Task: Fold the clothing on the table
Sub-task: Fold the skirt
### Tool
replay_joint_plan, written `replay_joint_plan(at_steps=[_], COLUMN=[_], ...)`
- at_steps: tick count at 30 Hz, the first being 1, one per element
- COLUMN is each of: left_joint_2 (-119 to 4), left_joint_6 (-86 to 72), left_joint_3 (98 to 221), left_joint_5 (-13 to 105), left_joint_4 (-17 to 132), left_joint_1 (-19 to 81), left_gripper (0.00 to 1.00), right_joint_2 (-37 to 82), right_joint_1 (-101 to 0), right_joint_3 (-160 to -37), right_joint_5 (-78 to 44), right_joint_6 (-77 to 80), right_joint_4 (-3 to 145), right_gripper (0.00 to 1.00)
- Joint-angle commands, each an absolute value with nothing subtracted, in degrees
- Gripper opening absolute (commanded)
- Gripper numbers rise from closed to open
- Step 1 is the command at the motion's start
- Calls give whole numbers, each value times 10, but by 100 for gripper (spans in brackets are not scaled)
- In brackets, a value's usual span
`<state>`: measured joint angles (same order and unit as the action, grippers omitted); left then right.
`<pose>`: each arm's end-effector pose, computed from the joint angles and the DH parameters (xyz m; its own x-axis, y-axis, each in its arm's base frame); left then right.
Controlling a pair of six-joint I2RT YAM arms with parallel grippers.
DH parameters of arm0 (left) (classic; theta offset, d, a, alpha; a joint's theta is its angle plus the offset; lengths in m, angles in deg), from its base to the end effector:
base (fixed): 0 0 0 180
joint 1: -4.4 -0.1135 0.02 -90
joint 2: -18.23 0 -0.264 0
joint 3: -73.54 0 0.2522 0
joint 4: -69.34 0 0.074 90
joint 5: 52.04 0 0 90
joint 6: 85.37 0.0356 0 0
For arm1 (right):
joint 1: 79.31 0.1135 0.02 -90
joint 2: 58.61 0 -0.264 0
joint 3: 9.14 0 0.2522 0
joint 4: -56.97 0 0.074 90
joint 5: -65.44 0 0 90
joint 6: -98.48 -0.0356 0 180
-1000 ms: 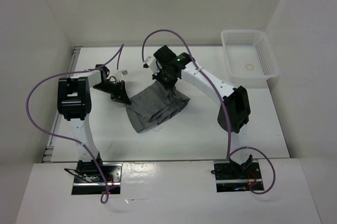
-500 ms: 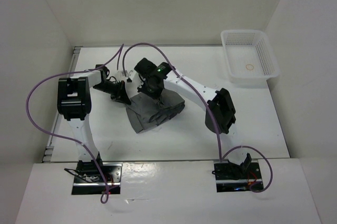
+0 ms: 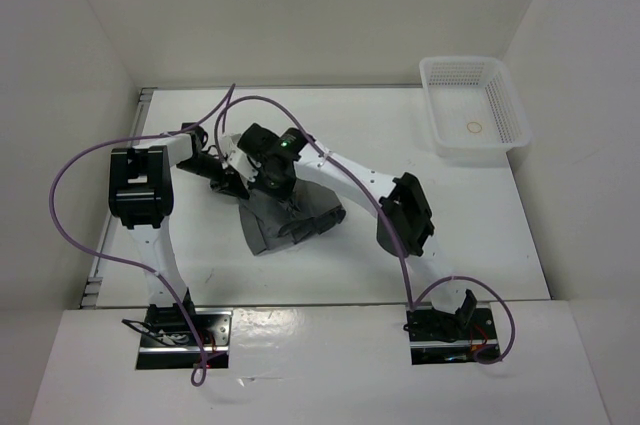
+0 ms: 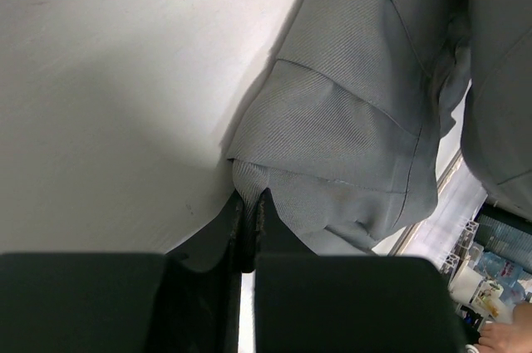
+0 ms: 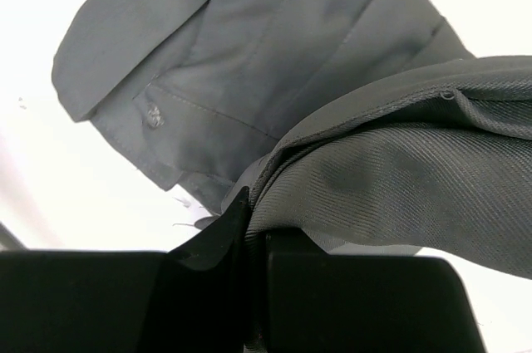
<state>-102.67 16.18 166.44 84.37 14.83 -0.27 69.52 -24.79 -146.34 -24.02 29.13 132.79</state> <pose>0.3919 0.0061 0.1239 -0.9606 0.0600 -0.2715 0.2351 0.6970 -0.6775 0.2756 0.3873 0.2602 -0.2111 -0.9037 -0.3724 -0.9521 0.2764 -0.1311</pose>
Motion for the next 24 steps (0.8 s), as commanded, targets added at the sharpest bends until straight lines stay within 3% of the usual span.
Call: replay_joint_plan(at_steps=[1,11,14,17,18,21,24], left_joint_2=[-1013,-1008,-1008,-1008,-1003,-1002,-1002], left_joint_6=[165,165,165,165,165,165,165], left_joint_3=[1656,1656,1656,1656,1656,1656,1656], left_joint_5=[843,843,843,843,843,843,843], left_joint_4=[149,149,149,149,149,149,149], left_joint_1=[1,1,1,1,1,1,1], left_gripper=[0,0,0,0,0,0,0], right_joint_2=[701,739,765,780,780,780,780], right_joint_1=[-235,-224,-224,-224,-224,-224,-218], right_joint_3=[-1491,-1564,-1602,-1637,-1643,-1659,-1665], right_joint_5=[-217,-172,-156,-126,-108,-67,-28], right_joint_6=[295,290,278,273,273,279,295], right_joint_4=[1348,1382,1402,1416,1424,1436,1447], right_gripper=[0,0,7,22,43,62,68])
